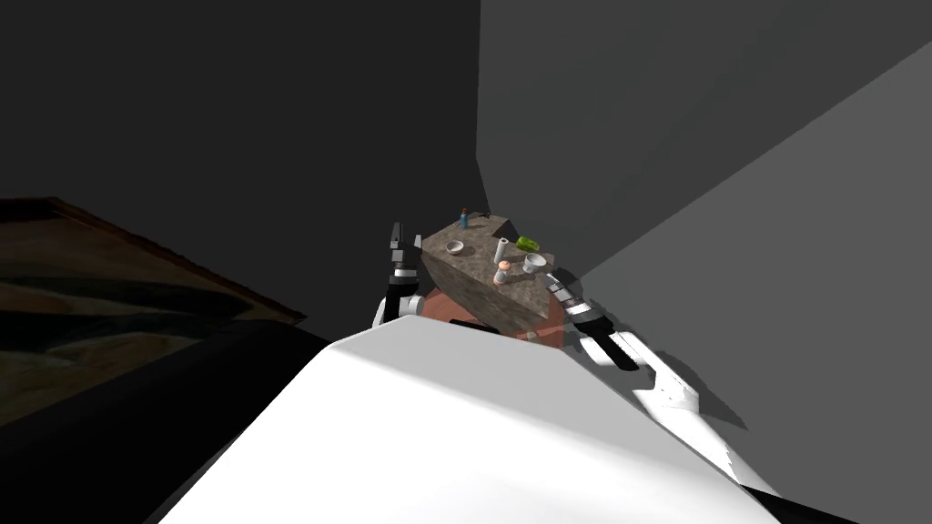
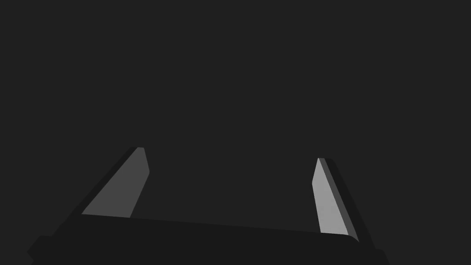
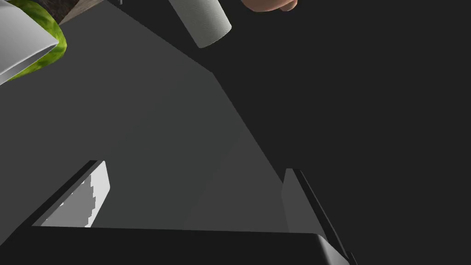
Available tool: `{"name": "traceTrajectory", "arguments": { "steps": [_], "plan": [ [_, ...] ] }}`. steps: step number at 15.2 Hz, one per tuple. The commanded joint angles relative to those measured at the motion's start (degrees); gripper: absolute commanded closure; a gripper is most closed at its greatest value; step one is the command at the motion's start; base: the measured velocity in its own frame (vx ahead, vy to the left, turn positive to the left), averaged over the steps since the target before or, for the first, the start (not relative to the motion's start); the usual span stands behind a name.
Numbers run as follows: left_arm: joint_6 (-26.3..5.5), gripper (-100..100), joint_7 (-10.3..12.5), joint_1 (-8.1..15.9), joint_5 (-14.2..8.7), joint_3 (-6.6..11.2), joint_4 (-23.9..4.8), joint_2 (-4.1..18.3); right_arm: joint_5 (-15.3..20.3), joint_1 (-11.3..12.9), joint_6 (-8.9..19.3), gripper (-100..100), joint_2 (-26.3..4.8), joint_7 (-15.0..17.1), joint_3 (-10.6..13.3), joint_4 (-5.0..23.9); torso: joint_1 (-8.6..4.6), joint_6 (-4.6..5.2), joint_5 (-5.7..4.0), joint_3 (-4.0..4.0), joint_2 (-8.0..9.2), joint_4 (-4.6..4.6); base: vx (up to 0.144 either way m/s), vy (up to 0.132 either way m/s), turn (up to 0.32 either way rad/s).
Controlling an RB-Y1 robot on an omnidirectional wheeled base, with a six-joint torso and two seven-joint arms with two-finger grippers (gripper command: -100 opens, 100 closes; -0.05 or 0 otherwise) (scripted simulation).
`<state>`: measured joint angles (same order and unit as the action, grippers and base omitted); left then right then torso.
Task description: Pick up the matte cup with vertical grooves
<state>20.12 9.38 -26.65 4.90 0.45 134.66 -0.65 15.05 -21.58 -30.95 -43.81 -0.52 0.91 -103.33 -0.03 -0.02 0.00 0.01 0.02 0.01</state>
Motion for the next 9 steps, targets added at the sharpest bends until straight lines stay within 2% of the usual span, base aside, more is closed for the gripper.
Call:
{"name": "traceTrajectory", "arguments": {
  "steps": [1, 2, 4, 5, 7, 8, 9],
  "plan": [
    [0.00, 0, 0.00, 0.00, 0.00, 0.00, 0.00, 0.00, 0.49, 0.32, -0.19, -100, -1.77, -0.26, 0.20, 0.88, 0.00, 0.00, 0.00, 0.00, 0.00, 0.00, -0.009, 0.001, 0.087],
    [0.00, 0, 0.00, 0.00, 0.00, 0.00, 0.00, 0.00, 1.79, 0.96, -0.72, -100, -3.82, -0.70, 0.49, 3.20, 0.01, 0.01, 0.00, 0.00, -0.01, 0.00, -0.017, 0.017, 0.218],
    [0.00, 0, 0.00, 0.00, 0.00, 0.00, 0.00, 0.00, 1.79, 0.96, -0.72, -100, -5.32, -0.70, 0.49, 3.20, 0.09, -0.03, 0.01, -0.01, -0.02, 0.00, -0.006, 0.023, 0.165],
    [0.00, 0, 0.00, 0.00, 0.00, 0.00, 0.00, 0.00, 3.12, 1.53, -1.28, -100, -7.27, -1.10, 0.81, 5.54, 0.08, 0.02, 0.02, -0.02, -0.03, -0.01, -0.003, 0.016, 0.112],
    [0.00, 0, 0.00, 0.00, 0.00, 0.00, 0.00, 0.00, 3.12, 1.53, -1.28, -100, -8.86, -1.10, 0.81, 5.54, 0.08, -0.01, 0.01, -0.03, -0.04, -0.01, -0.001, 0.021, 0.119],
    [0.00, 0, 0.00, 0.00, 0.00, 0.00, 0.00, 0.00, 4.48, 2.03, -1.86, -100, -10.68, -1.46, 1.15, 7.88, 0.09, 0.01, 0.02, -0.03, -0.05, -0.01, -0.004, 0.022, 0.186],
    [0.00, 0, 0.00, 0.00, 0.00, 0.00, 0.00, 0.00, 4.48, 2.03, -1.86, -100, -11.86, -1.46, 1.15, 7.88, 0.09, -0.03, 0.02, -0.03, -0.05, -0.01, -0.004, 0.025, 0.199]
  ]
}}
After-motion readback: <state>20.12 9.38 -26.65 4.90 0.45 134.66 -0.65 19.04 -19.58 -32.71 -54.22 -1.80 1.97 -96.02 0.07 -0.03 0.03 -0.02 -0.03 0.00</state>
